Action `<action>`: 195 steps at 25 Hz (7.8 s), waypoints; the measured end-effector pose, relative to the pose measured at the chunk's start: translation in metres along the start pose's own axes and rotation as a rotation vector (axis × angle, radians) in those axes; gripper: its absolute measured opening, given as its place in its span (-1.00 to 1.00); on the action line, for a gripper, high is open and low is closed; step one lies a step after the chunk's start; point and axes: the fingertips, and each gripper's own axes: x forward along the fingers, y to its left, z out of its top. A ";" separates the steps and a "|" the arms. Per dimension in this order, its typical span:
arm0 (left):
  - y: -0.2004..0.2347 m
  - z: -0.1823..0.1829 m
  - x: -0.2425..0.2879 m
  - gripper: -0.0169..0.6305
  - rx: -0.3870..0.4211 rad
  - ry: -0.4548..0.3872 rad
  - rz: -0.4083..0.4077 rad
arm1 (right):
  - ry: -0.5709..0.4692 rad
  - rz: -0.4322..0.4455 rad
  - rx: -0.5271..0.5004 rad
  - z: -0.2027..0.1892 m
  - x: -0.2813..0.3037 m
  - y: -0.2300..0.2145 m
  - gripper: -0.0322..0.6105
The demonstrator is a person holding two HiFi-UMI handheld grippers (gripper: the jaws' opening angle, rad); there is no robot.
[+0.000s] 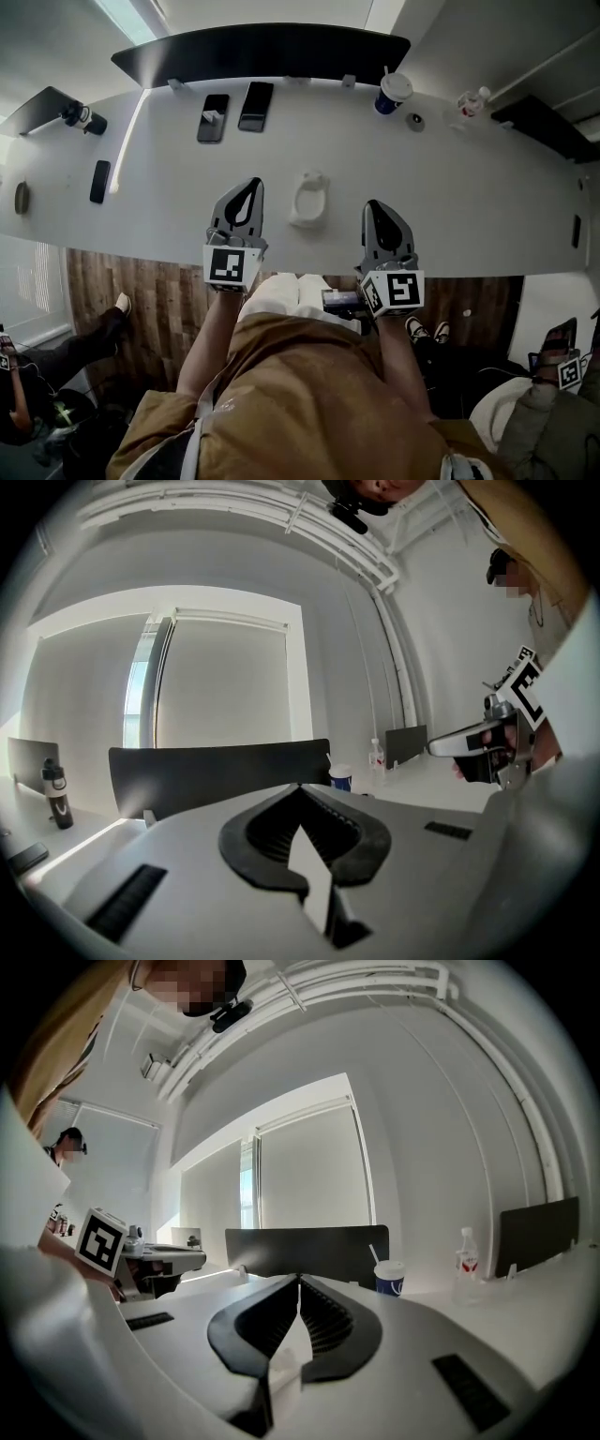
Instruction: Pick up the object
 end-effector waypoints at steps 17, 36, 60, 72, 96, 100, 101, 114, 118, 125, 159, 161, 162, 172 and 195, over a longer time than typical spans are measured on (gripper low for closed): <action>-0.017 -0.109 0.039 -0.93 -0.176 0.345 -0.243 | 0.064 0.048 -0.073 -0.040 0.025 0.001 -0.87; -0.034 -0.163 0.054 -0.93 -0.398 0.559 -0.385 | 0.447 0.165 0.274 -0.143 0.059 -0.001 -0.87; -0.051 -0.187 0.050 -0.77 -0.746 0.689 -0.546 | 0.724 0.306 0.657 -0.196 0.070 0.011 -0.63; -0.065 -0.186 0.049 -0.12 -0.954 0.723 -0.634 | 0.795 0.440 0.968 -0.207 0.076 0.034 -0.13; -0.087 -0.186 0.042 0.01 -1.228 0.888 -0.777 | 0.926 0.486 1.189 -0.213 0.081 0.055 -0.13; -0.093 -0.184 0.042 0.01 -1.254 0.903 -0.797 | 0.929 0.497 1.204 -0.212 0.083 0.062 -0.13; -0.094 -0.184 0.042 0.01 -1.262 0.905 -0.802 | 0.928 0.502 1.209 -0.213 0.084 0.064 -0.13; -0.106 -0.182 0.037 -0.02 -1.258 0.943 -0.883 | 0.872 0.535 1.296 -0.209 0.087 0.069 -0.14; -0.108 -0.189 0.034 -0.18 -1.248 0.975 -0.885 | 0.901 0.537 1.271 -0.215 0.084 0.070 -0.25; -0.110 -0.191 0.031 -0.19 -1.225 0.985 -0.893 | 0.912 0.562 1.230 -0.214 0.084 0.072 -0.26; -0.094 -0.107 0.033 -0.26 -0.925 0.611 -0.969 | 0.525 0.637 0.787 -0.109 0.091 0.068 -0.28; -0.092 -0.099 0.033 -0.26 -0.896 0.577 -0.974 | 0.495 0.641 0.756 -0.100 0.091 0.069 -0.28; -0.091 -0.094 0.032 -0.26 -0.879 0.559 -0.979 | 0.481 0.642 0.740 -0.094 0.090 0.070 -0.28; -0.083 -0.041 0.026 -0.27 -0.727 0.370 -0.989 | 0.324 0.644 0.564 -0.036 0.082 0.075 -0.28; -0.078 0.041 -0.001 -0.29 -0.414 0.113 -0.987 | -0.005 0.641 0.287 0.052 0.052 0.091 -0.28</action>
